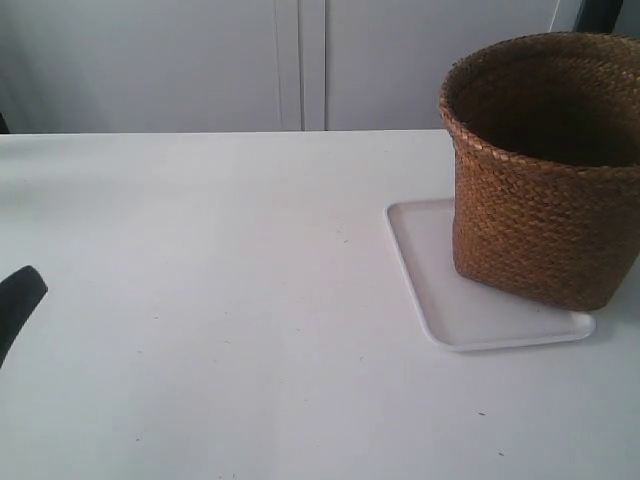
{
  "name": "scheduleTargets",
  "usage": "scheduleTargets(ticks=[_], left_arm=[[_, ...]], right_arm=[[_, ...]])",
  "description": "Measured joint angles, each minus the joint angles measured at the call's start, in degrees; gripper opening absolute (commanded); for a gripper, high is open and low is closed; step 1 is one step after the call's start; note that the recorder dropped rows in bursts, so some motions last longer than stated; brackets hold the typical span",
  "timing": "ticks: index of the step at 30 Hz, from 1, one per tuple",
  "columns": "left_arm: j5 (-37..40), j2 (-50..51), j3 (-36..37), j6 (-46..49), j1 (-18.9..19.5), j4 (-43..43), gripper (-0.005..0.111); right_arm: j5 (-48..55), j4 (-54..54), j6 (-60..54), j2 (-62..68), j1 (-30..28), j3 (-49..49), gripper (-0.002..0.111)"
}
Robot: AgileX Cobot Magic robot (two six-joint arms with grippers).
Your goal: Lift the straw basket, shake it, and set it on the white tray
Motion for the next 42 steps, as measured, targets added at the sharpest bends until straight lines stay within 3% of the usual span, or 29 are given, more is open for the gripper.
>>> scheduleTargets(ticks=[4,14,20,31,35,38,42], left_arm=[[-2.1,-0.3,1.8,0.0,0.0,1.1,0.072],[7.1,-0.5,1.9,-5.3,0.0,13.2,0.072],[10.5,-0.5,1.9,-9.6,0.0,13.2,0.072],[10.5,-0.5,1.9,-9.2,-0.1,13.2,0.072],[14.2,-0.5,1.9,-11.3,0.3,8.8,0.072],[21.2,-1.1,1.9,-11.3,5.5,5.5,0.072],[31.6,-7.2,1.9,-12.0,19.0,4.2,0.072]], right_arm=[[0.0,0.0,0.0,0.0,0.0,0.0,0.070],[0.1,0.0,0.0,0.0,0.0,0.0,0.070],[0.1,0.0,0.0,0.0,0.0,0.0,0.070],[0.1,0.0,0.0,0.0,0.0,0.0,0.070],[0.2,0.0,0.0,0.0,0.0,0.0,0.070],[0.2,0.1,0.0,0.0,0.0,0.0,0.070],[0.2,0.1,0.0,0.0,0.0,0.0,0.070]])
